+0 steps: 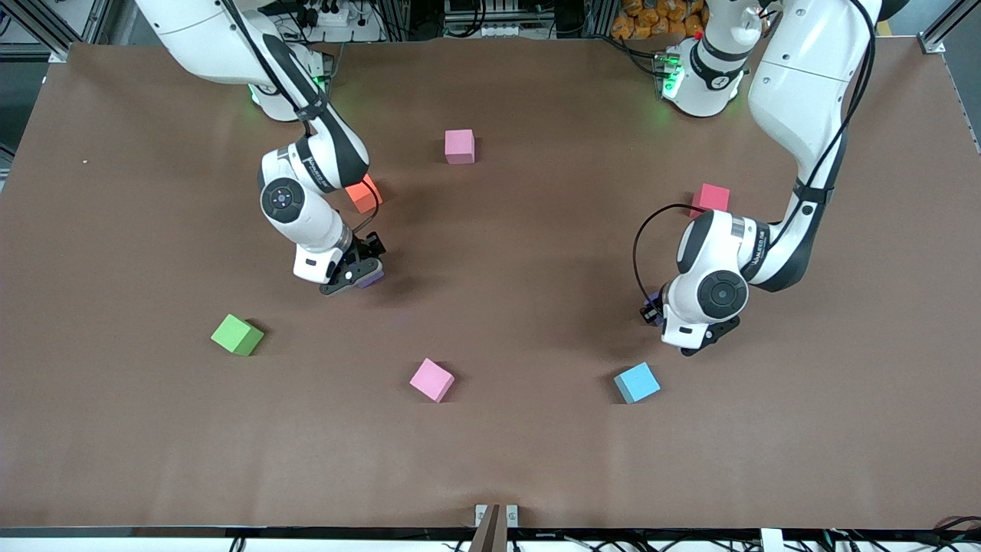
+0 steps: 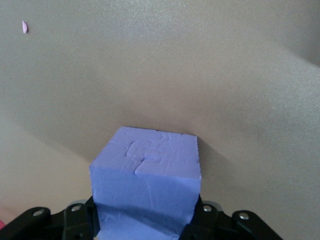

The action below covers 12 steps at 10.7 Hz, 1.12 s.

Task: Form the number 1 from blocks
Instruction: 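Grasp the purple blocks with both grippers and lift them, then place purple below pink with the right gripper while the left gripper carries purple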

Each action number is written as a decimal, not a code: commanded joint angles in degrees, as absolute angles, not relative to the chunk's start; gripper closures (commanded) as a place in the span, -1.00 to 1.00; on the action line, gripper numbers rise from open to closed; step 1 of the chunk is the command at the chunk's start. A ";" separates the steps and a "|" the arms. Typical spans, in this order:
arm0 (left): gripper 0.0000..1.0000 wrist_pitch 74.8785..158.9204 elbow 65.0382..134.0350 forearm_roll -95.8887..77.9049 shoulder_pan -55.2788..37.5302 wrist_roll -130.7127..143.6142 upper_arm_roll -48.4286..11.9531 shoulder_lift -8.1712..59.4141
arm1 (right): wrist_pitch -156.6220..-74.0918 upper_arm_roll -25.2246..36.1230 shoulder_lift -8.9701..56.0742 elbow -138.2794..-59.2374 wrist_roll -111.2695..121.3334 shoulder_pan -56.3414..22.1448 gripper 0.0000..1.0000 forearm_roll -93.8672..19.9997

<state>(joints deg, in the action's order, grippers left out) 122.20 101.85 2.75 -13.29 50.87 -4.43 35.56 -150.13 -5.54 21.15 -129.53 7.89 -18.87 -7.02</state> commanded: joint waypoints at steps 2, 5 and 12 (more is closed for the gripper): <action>1.00 122.52 101.34 4.31 -13.18 51.59 -4.57 35.95 | -148.20 -5.62 17.59 -130.78 -6.28 -23.00 0.23 -7.12; 1.00 122.43 100.90 4.22 -13.01 51.59 -4.48 35.34 | -148.18 -5.71 16.44 -130.87 -23.58 -31.87 0.22 -7.12; 1.00 119.72 96.69 3.52 -13.18 45.79 -5.09 34.02 | -143.09 -5.89 13.71 -131.22 -47.98 -49.30 0.20 -7.12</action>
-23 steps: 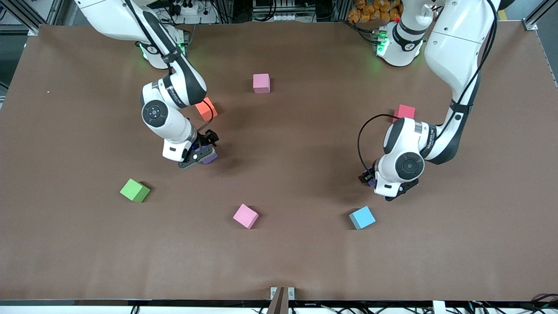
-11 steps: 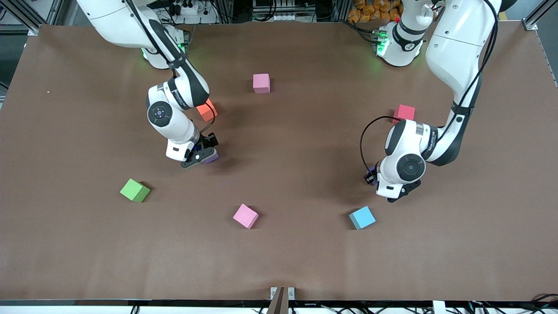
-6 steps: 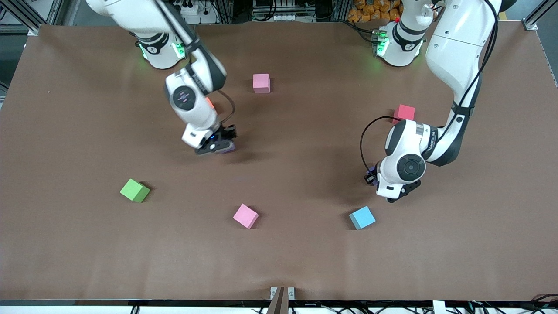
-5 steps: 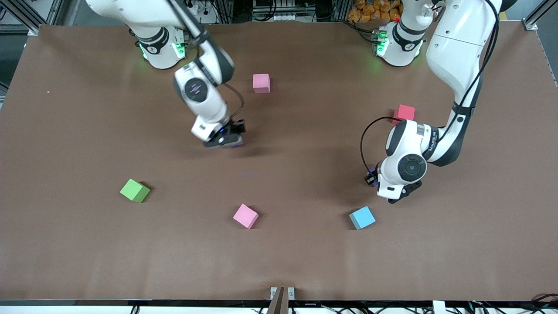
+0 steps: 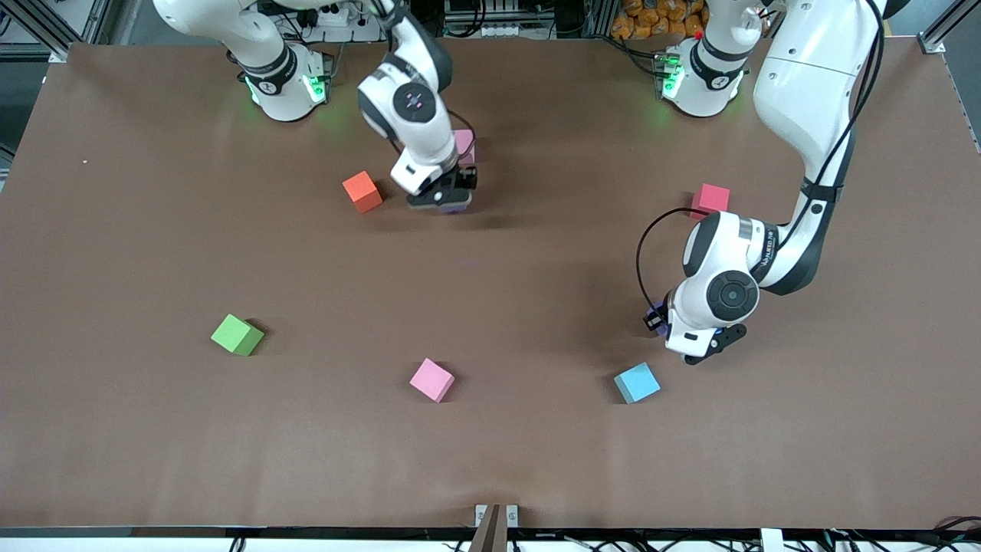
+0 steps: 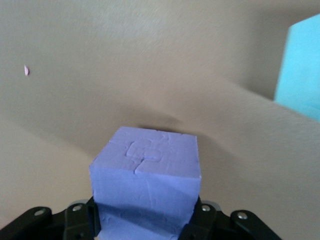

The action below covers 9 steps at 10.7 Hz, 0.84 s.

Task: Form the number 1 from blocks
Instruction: 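Place purple below pink with the right gripper while the left gripper carries purple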

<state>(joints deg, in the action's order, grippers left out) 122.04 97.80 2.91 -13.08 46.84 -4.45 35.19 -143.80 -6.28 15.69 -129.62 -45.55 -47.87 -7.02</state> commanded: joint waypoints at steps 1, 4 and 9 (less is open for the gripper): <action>1.00 118.14 95.98 3.34 -13.10 45.62 -7.19 33.84 | -143.09 -5.80 14.06 -131.31 -48.34 -50.09 0.19 -7.12; 1.00 116.89 94.66 -1.21 -14.14 46.14 -10.45 32.79 | -143.52 -5.80 15.20 -131.66 -49.13 -51.41 0.19 -7.12; 1.00 116.89 94.83 -3.43 -19.31 57.89 -18.11 33.31 | -145.28 -5.80 17.13 -131.84 -51.24 -54.31 0.17 -7.03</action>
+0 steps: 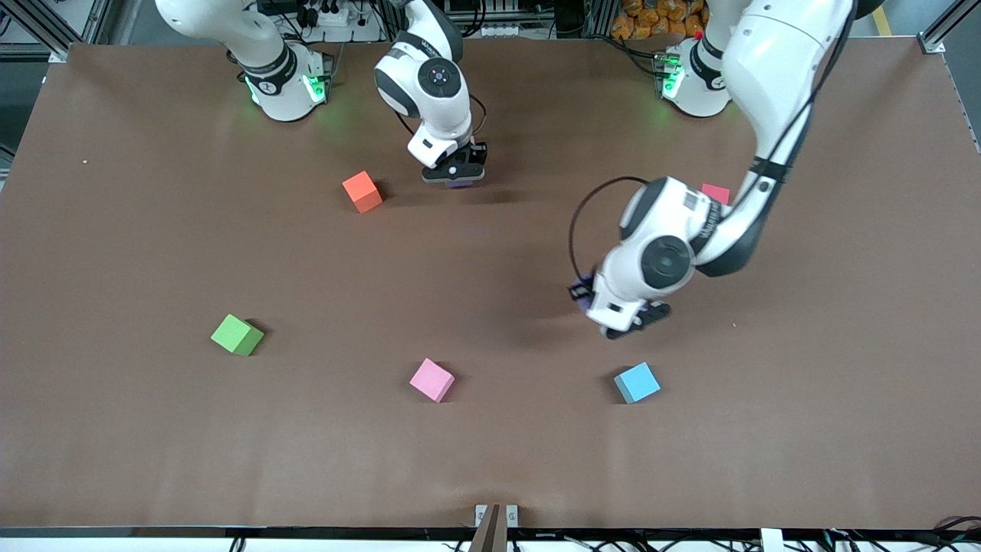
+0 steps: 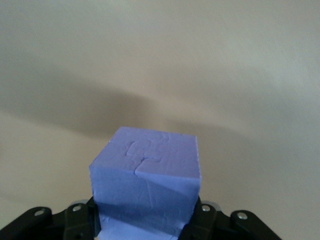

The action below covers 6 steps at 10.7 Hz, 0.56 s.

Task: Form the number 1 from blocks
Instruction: 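Carry purple to the column with the left gripper while the right gripper withdraws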

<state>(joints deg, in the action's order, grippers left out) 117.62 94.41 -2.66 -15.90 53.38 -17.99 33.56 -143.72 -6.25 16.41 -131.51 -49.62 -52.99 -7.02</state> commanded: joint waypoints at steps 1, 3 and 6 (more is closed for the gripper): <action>1.00 116.89 94.92 -3.43 -21.51 60.62 -18.11 33.92 | -145.37 -5.80 17.40 -131.84 -51.24 -54.75 0.16 -7.03; 1.00 117.16 94.92 -3.69 -23.64 62.58 -18.11 34.36 | -145.46 -5.80 17.84 -131.84 -51.24 -54.84 0.12 -6.94; 1.00 117.95 94.75 -3.87 -23.38 62.84 -18.02 35.07 | -145.37 -5.80 17.75 -131.84 -51.24 -54.67 -0.98 -6.86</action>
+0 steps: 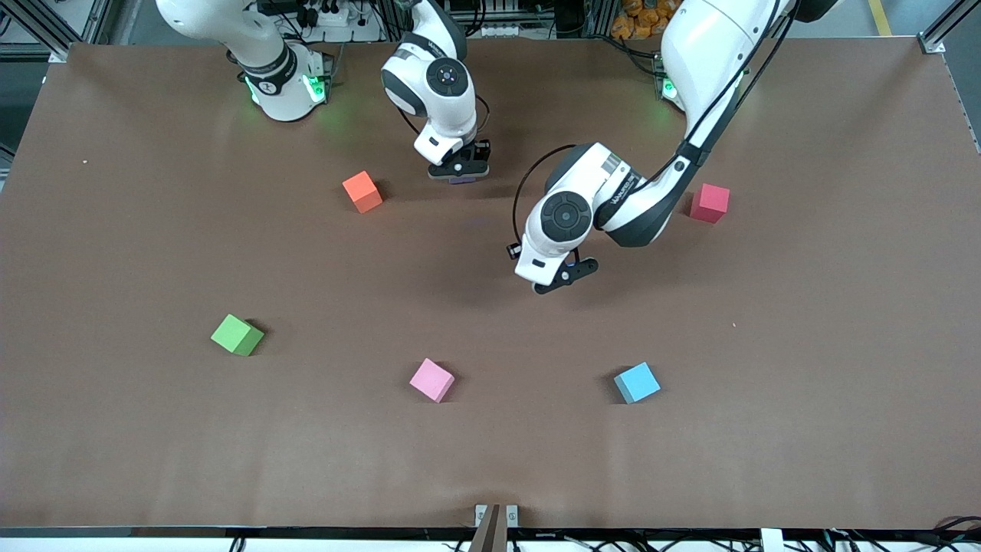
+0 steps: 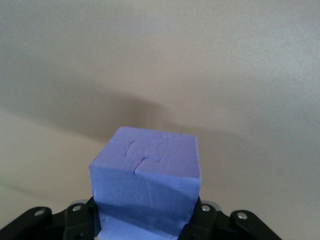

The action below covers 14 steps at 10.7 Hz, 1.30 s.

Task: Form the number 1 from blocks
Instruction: 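Carry purple to the column with the left gripper while the right gripper withdraws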

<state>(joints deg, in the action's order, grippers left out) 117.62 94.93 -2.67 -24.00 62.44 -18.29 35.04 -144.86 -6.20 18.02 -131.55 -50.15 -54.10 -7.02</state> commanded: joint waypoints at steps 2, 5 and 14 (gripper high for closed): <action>1.00 117.86 95.27 -3.26 -22.85 65.64 -17.84 35.07 | -144.59 -5.80 16.62 -131.84 -51.24 -53.62 -1.00 -6.86; 1.00 117.86 95.97 -2.20 -22.85 67.41 -17.14 35.07 | -138.97 -5.89 11.36 -131.84 -51.24 -50.02 -1.00 -6.86; 1.00 128.49 95.36 7.29 -41.65 74.27 -17.23 39.11 | -119.79 -5.80 -0.97 -133.06 0.45 -17.18 -1.00 -5.89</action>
